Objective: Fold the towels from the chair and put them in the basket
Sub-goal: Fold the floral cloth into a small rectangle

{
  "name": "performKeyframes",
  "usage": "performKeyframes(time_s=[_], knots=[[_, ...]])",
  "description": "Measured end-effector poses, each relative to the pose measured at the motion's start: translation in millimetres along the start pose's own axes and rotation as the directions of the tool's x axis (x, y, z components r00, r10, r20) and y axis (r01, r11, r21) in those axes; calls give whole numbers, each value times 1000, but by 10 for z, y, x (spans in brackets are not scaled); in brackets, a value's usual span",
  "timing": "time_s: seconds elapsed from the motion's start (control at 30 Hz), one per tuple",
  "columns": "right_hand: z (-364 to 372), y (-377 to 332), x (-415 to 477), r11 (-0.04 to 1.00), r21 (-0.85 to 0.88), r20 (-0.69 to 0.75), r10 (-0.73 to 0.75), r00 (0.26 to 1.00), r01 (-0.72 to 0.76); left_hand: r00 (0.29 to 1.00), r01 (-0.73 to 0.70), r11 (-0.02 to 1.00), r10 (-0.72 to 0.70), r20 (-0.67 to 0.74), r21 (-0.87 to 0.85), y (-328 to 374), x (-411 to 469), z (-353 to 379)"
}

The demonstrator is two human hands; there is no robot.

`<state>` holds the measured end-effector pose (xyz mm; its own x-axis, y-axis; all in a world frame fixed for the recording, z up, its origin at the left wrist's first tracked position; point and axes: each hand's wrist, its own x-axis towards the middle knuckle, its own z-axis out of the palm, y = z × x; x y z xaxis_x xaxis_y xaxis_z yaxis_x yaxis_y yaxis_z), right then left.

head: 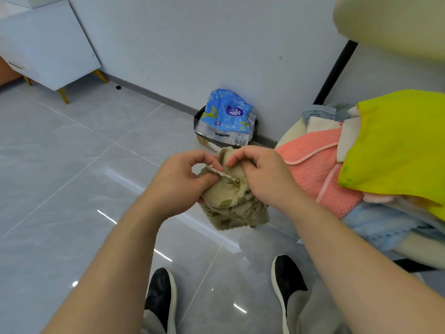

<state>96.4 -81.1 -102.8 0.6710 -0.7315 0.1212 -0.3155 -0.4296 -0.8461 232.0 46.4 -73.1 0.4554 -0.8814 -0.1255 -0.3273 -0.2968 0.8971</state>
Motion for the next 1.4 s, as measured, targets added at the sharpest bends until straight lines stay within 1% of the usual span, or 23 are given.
performKeyframes(time_s=[0.1, 0.23, 0.4, 0.5, 0.53, 0.6, 0.7, 0.77, 0.8, 0.9, 0.97, 1.03, 1.1, 1.13, 1.2, 1.3, 1.4], knots=[[13, -44, -22, 999, -24, 51, -28, 998, 30, 1000, -14, 1000, 13, 14, 11, -3, -8, -9], [9, -113, -44, 999, 42, 43, 8, 999, -10, 1000, -25, 999, 24, 15, 44, -3, -21, -12], [-26, -190, -81, 987, 151, 54, 54, 997, -61, 995, -1, 995, 11, -102, 98, -32, -4, 16], [-41, -202, -90, 985, 149, 50, 83, 995, -90, 985, 3, 996, 12, -173, 86, -27, -16, -2], [-42, -195, -92, 986, 126, 54, 101, 993, -108, 982, 3, 996, 15, -189, 92, -30, -19, -13], [-41, -160, -92, 995, 2, 72, 103, 992, -103, 976, 4, 995, 19, -218, 103, -37, -28, -40], [-35, -98, -96, 978, -209, 118, 26, 993, -1, 965, -2, 993, 34, -261, 122, -42, -34, -71], [-37, -75, -100, 959, -281, 150, 1, 989, 41, 960, -9, 990, 49, -276, 144, -34, -38, -86], [-40, -69, -103, 951, -306, 166, 14, 986, 38, 957, -11, 990, 52, -285, 143, -38, -35, -93], [-65, -44, -101, 935, -350, 198, 142, 970, -65, 949, -19, 991, 59, -310, 132, -43, -33, -109], [-70, -29, -95, 928, -346, 204, 219, 954, -139, 947, -26, 988, 73, -314, 153, -52, -24, -110], [-67, -25, -81, 942, -268, 203, 261, 944, -203, 943, -31, 983, 89, -321, 183, -70, -12, -113], [-88, -24, -62, 945, -182, 172, 303, 937, -272, 938, -28, 977, 99, -332, 211, -103, 11, -123], [-102, -24, -52, 942, -168, 152, 317, 936, -291, 936, -20, 975, 96, -338, 221, -118, 21, -133], [-135, 1, -36, 944, -213, 125, 281, 952, -251, 932, 8, 971, 80, -354, 240, -139, 36, -156], [-197, 84, -27, 932, -348, 161, 168, 973, -103, 921, 45, 967, 56, -384, 249, -159, 54, -201], [-228, 162, -30, 938, -344, 160, 25, 987, 32, 931, 54, 981, 19, -365, 189, -151, 47, -231]])
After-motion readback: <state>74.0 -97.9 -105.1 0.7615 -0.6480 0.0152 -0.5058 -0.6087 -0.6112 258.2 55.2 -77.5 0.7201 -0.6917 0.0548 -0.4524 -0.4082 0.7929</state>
